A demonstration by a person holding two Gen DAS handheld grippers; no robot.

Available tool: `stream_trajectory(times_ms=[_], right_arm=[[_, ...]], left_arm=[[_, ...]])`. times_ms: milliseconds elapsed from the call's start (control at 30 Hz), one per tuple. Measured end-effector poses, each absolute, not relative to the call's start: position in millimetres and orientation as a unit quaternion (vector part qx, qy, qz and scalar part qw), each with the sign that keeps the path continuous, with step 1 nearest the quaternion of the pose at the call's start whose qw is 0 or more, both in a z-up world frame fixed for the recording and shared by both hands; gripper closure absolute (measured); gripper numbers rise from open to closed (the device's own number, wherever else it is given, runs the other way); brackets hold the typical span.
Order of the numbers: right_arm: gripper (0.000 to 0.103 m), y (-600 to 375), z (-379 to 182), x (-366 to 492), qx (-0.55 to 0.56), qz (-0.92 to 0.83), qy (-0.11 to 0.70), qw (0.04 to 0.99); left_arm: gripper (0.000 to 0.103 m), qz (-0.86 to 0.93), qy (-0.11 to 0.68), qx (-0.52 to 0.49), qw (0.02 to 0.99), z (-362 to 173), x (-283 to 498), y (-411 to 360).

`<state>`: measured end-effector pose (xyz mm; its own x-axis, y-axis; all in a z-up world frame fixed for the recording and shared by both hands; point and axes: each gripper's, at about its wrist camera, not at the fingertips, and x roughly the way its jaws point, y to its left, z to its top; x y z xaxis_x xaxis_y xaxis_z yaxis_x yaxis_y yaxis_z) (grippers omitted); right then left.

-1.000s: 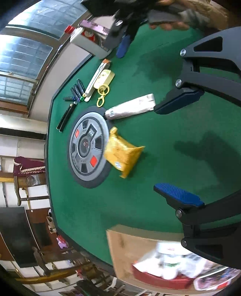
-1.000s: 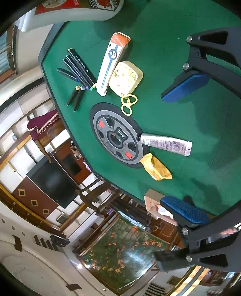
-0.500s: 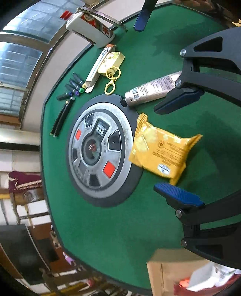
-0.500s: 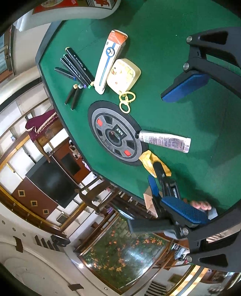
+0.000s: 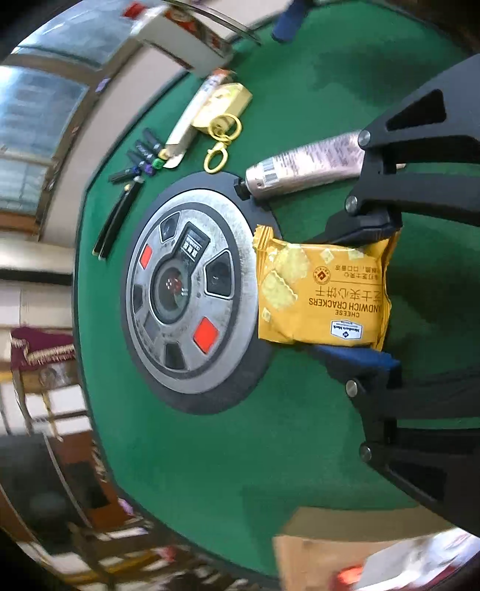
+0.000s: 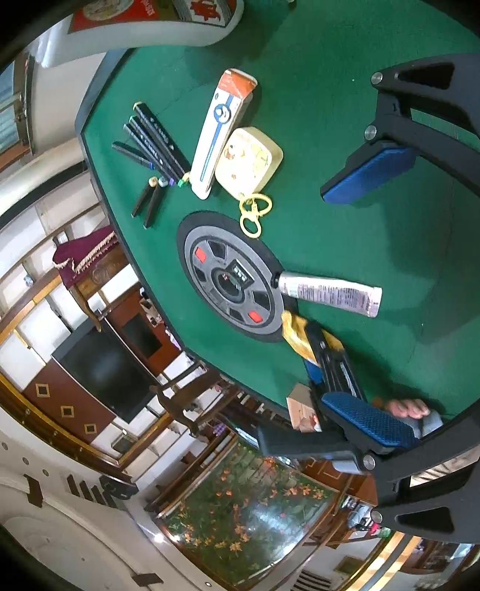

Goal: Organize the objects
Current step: 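Grasp the silver tube with the right tool while the left holds the cracker packet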

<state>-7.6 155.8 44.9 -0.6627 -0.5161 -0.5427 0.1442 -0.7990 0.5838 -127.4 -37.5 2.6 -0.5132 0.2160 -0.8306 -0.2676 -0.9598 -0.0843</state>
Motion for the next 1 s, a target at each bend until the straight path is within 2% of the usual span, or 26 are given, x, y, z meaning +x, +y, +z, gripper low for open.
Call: stream_trajectory(times_ms=[233, 333, 467, 567, 633, 700, 767, 933, 1000], right_arm=[[0.000, 196.9, 50.1, -7.2, 0.333, -0.888, -0.292, 0.128], [0.000, 208.0, 51.0, -7.4, 0.325, -0.890, -0.299, 0.115], [0.000, 210.3, 51.0, -9.1, 0.323, -0.901, -0.276, 0.089], [0.002, 192.6, 46.0, -15.6, 0.343, -0.907, -0.230, 0.083], [0.011, 176.9, 41.7, -20.3, 0.360, -0.907, -0.198, 0.092], [0.032, 153.4, 36.3, -27.6, 0.387, -0.900, -0.161, 0.117], [0.042, 128.5, 30.0, -36.6, 0.413, -0.890, -0.128, 0.145], [0.050, 86.4, 23.0, -62.1, 0.440, -0.881, -0.072, 0.157], [0.059, 74.9, 17.2, -75.0, 0.454, -0.875, -0.064, 0.157]], left_arm=[[0.058, 0.864, -0.061, -0.472, 0.164, 3.1, -80.0, -54.6], [0.058, 0.872, -0.062, -0.456, 0.164, 1.8, -67.4, -57.2], [0.058, 0.871, -0.079, -0.456, 0.168, 1.5, -65.6, -62.0], [0.058, 0.864, -0.108, -0.458, 0.178, 1.3, -68.2, -70.0], [0.058, 0.862, -0.115, -0.459, 0.180, 0.9, -68.0, -72.1], [0.058, 0.867, -0.105, -0.457, 0.169, 1.1, -66.9, -70.7], [0.058, 0.874, -0.090, -0.454, 0.150, 1.9, -66.0, -70.3], [0.058, 0.873, -0.109, -0.454, 0.143, 1.6, -68.1, -80.4], [0.058, 0.874, -0.109, -0.453, 0.137, 1.6, -68.5, -82.5]])
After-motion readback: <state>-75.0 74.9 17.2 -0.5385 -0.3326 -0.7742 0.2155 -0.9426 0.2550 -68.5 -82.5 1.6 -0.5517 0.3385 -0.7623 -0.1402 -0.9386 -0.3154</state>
